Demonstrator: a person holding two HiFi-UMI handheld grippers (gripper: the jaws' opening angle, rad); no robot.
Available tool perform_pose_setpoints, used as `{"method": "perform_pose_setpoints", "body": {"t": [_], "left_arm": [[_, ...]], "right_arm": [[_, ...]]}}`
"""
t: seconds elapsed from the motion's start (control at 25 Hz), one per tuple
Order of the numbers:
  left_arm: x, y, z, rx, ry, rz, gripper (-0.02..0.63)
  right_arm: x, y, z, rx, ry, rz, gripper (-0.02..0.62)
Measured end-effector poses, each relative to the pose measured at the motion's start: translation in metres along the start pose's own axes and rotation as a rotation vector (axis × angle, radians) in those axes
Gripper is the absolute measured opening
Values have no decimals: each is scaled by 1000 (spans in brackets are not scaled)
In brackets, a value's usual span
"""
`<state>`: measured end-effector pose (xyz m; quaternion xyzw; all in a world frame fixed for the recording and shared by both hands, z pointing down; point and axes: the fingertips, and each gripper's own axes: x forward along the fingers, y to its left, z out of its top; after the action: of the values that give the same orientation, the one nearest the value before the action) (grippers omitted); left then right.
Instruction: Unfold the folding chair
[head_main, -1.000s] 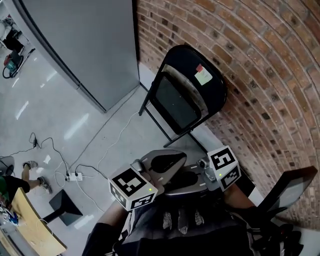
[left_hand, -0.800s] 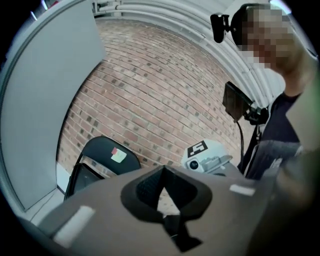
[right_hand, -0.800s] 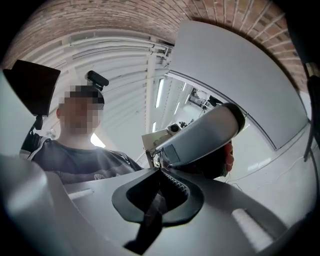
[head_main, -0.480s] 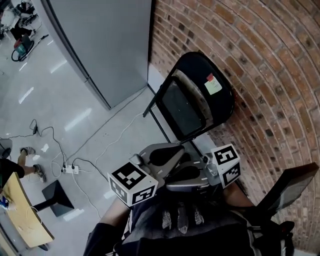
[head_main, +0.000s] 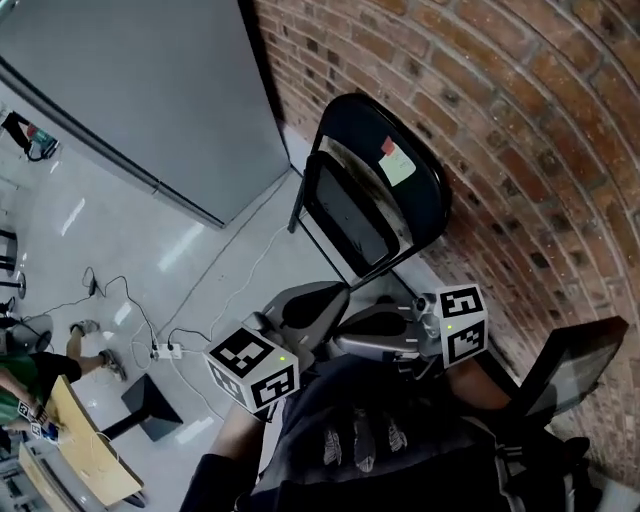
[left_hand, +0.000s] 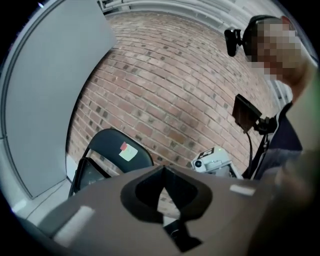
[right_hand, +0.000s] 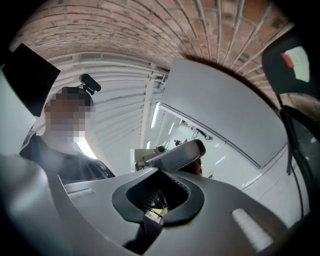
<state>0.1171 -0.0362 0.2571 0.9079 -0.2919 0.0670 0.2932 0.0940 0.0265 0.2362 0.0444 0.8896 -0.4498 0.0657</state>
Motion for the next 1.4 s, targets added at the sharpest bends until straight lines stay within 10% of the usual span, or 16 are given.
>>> {"method": "perform_pose_setpoints", "body": {"t": [0.24,0.72,1.4], "left_arm": [[50,15,-15,-25,92,23,2],[130,44,-44,-54,250,22,2],[149,79,-87,-107,366,102,2]], "right_arm": [[-69,-64,39,-74,-112,-261,6],[-257,-202,87,-448,-38,-1286,273],[-263,-284,80,-452,160,-1365,183]]}}
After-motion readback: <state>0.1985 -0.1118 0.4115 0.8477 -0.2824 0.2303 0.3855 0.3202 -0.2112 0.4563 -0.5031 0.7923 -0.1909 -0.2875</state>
